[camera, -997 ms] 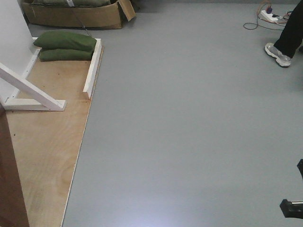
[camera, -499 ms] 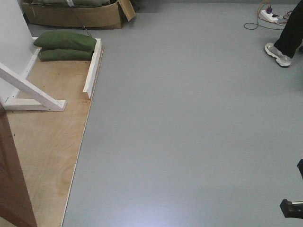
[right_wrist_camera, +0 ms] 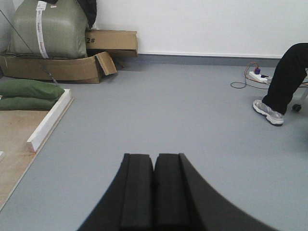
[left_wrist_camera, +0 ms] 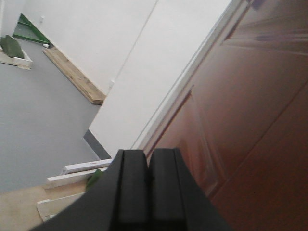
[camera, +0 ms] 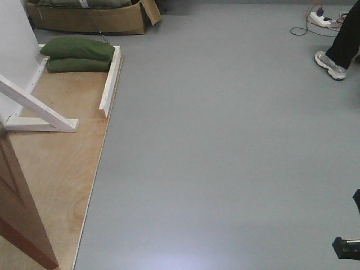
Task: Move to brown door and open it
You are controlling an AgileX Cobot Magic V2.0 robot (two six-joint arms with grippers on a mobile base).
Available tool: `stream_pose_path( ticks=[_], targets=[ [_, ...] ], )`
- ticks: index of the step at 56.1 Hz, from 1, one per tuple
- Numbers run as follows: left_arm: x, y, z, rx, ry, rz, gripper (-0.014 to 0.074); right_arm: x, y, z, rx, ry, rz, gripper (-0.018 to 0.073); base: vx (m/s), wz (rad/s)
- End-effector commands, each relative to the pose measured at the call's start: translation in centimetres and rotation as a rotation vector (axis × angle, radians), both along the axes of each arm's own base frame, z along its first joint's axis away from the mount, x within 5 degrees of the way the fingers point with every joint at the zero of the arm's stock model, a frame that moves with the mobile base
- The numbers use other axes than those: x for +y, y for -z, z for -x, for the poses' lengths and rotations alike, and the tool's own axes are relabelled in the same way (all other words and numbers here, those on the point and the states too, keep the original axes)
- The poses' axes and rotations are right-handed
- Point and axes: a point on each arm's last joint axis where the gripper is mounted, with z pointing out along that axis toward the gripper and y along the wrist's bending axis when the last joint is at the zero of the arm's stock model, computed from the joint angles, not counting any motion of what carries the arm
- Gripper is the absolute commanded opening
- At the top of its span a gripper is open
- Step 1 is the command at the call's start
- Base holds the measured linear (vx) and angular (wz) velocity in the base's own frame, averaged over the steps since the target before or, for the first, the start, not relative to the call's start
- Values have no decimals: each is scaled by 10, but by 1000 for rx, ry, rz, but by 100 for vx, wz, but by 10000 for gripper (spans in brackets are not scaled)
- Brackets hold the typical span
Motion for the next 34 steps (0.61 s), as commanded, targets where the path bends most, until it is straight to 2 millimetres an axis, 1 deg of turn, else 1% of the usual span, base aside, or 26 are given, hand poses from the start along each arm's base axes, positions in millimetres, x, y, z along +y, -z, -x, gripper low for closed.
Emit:
stream_pose_path(
  ticks=[1,18,34],
  targets=[
    [-28,-21,-4,-30,76,-69,-3,0,-7,-1,-93,2,10,0,0,0],
    [-58,-21,-27,-39,204,-59,-3,0,-7,-1,-93,2,10,0,0,0],
    [-96,-17,-63,-88,323,-64,-3,0,-7,-1,-93,2,10,0,0,0]
  ],
)
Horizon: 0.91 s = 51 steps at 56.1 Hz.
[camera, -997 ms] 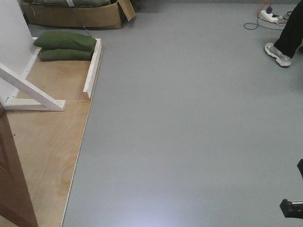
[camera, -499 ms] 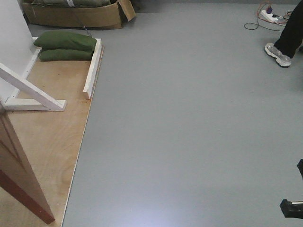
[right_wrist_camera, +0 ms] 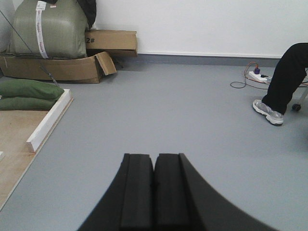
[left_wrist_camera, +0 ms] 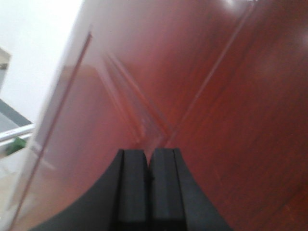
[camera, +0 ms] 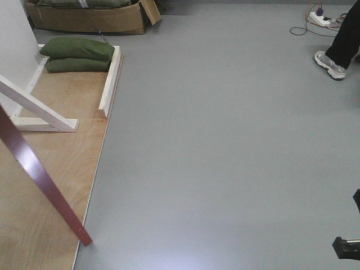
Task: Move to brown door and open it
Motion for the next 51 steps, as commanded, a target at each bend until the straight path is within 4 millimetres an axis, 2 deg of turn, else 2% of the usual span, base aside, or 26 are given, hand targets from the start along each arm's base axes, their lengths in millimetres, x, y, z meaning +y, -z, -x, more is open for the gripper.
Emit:
stream_pose_path(
  ticks=[1,17,27,36,51],
  targets=[
    [-18,-23,1,-129,1,-24,-3,0,-7,-1,-93,2,10,0,0,0],
    [-68,-12,-40,-142,152,-6,-3,0,-7,-1,-93,2,10,0,0,0],
    [-95,-23,-62,-155,258,-9,-3,0,-7,-1,-93,2,10,0,0,0],
    [-105,-30,-72,-168,300,-12,-3,0,-7,-1,-93,2,10,0,0,0],
    [-105,-27,-74,-159,303,-11,-3,0,-7,-1,-93,2,10,0,0,0]
  ],
)
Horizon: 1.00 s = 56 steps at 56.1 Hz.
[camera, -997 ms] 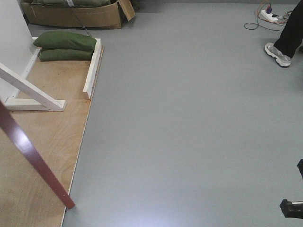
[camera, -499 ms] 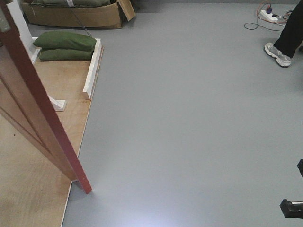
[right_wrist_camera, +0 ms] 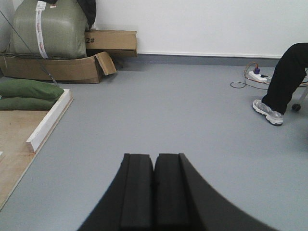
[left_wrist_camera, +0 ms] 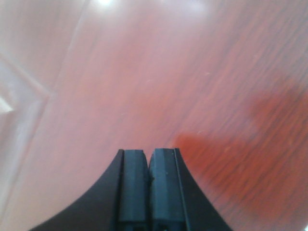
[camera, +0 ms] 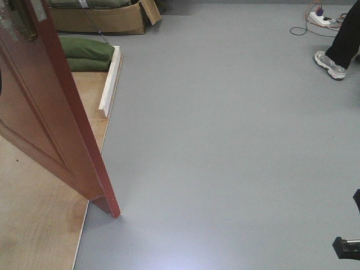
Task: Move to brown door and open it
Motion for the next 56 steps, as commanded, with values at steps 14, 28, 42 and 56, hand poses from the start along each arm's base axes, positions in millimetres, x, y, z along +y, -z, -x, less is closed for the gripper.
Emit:
stream_pose_path(
  ticks=[14,28,42,56],
  targets=[
    [0,-30,18,-118,-31,7,-3,0,-7,-1,-93,2,10,0,0,0],
    [0,-30,18,-117,-30,7,-3,0,-7,-1,-93,2,10,0,0,0],
    [0,-30,18,-116,-29,7,-3,0,-7,-1,-93,2,10,0,0,0],
    [0,-30,18,-116,-28,7,-3,0,-7,-1,-93,2,10,0,1,-2]
  ],
)
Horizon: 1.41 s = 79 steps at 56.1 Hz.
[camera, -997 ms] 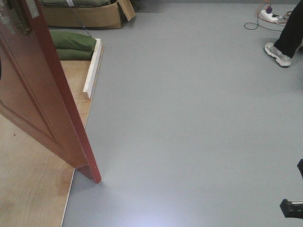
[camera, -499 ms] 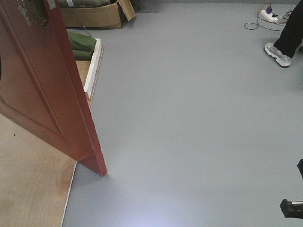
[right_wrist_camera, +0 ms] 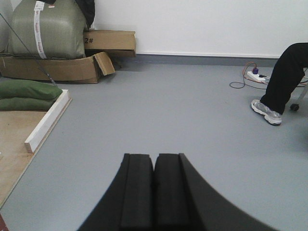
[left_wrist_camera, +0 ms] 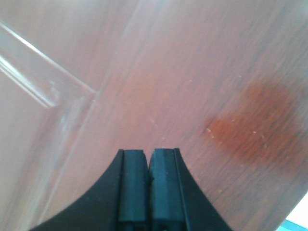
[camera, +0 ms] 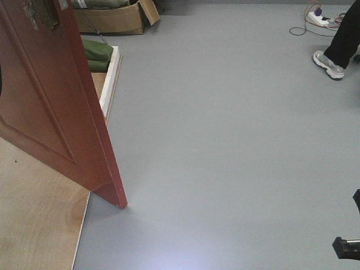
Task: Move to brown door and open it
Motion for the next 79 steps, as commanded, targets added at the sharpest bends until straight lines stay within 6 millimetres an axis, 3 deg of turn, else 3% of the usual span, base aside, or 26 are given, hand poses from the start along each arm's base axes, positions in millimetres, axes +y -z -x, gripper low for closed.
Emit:
stream_pose_path(
  ticks=[1,79],
  targets=[
    [-1,-33,20,-123,-29,6,-3,0,-7,-1,-93,2,11,0,2,-3],
    [-1,-32,20,-118,-24,6,-3,0,-7,-1,-93,2,11,0,11,-4]
  ],
)
